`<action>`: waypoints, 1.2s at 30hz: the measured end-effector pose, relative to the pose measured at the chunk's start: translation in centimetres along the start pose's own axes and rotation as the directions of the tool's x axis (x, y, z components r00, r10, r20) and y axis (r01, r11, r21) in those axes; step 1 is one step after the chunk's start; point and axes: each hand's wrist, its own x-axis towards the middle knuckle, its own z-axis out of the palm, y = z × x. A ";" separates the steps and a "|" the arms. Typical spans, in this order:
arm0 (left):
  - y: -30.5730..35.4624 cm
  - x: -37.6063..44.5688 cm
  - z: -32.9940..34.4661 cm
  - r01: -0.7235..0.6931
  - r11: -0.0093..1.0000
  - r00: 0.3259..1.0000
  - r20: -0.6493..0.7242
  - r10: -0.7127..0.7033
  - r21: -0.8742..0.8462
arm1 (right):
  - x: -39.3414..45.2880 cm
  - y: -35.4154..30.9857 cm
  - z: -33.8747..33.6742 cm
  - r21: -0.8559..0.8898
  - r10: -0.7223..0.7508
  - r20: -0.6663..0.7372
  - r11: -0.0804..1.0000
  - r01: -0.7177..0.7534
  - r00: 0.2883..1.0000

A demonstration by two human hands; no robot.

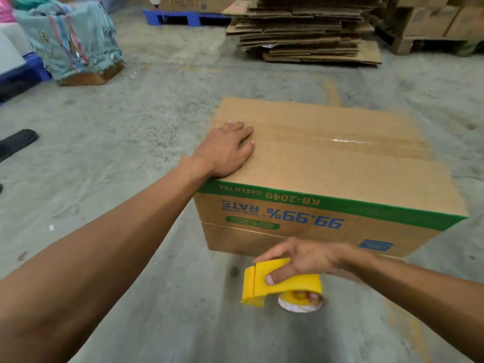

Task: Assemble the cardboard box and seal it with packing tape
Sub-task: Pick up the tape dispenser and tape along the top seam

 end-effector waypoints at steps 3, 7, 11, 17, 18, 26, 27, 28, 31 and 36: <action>-0.1 0.1 -0.1 0.002 1.000 1.000 0.011 -0.001 -0.015 | -3.8 -5.9 -3.7 0.090 -0.136 0.076 0.988 0.129 0.988; -0.2 0.2 -0.6 -0.006 1.000 0.998 0.060 0.008 -0.025 | -8.3 -12.3 -9.0 0.185 -0.372 -0.047 0.909 0.374 0.927; -0.3 0.4 -0.2 0.007 0.999 1.000 0.012 -0.006 -0.052 | -9.5 -15.1 -14.3 0.095 -0.438 -0.436 0.846 0.524 0.786; 0.0 0.5 0.0 0.033 0.996 0.999 0.023 -0.031 -0.089 | -8.0 -11.4 -16.8 0.249 -0.351 -0.654 0.737 0.628 0.670; 0.4 0.6 -0.2 0.032 0.993 0.999 0.029 -0.029 -0.115 | -7.7 -10.6 -16.5 0.282 -0.355 -0.642 0.715 0.640 0.680; 3.3 1.7 -1.1 -0.043 0.941 0.988 -0.155 -0.010 -0.336 | -7.4 -8.7 -17.0 0.294 -0.335 -0.629 0.733 0.613 0.701; 3.6 1.8 -1.4 -0.046 0.919 0.983 -0.183 -0.029 -0.393 | -7.6 -8.6 -17.0 0.287 -0.341 -0.619 0.741 0.607 0.708; 4.0 1.8 -1.8 -0.029 0.894 0.980 -0.187 -0.062 -0.447 | -7.7 -8.4 -17.0 0.283 -0.346 -0.610 0.745 0.603 0.713; 5.1 2.0 -2.5 0.116 0.772 0.974 -0.079 -0.211 -0.625 | -7.7 -7.7 -17.3 0.294 -0.341 -0.609 0.742 0.603 0.717; 7.0 2.2 -3.6 0.529 0.142 0.843 0.499 -0.200 -0.836 | -7.4 -7.4 -17.6 0.319 -0.329 -0.592 0.743 0.588 0.736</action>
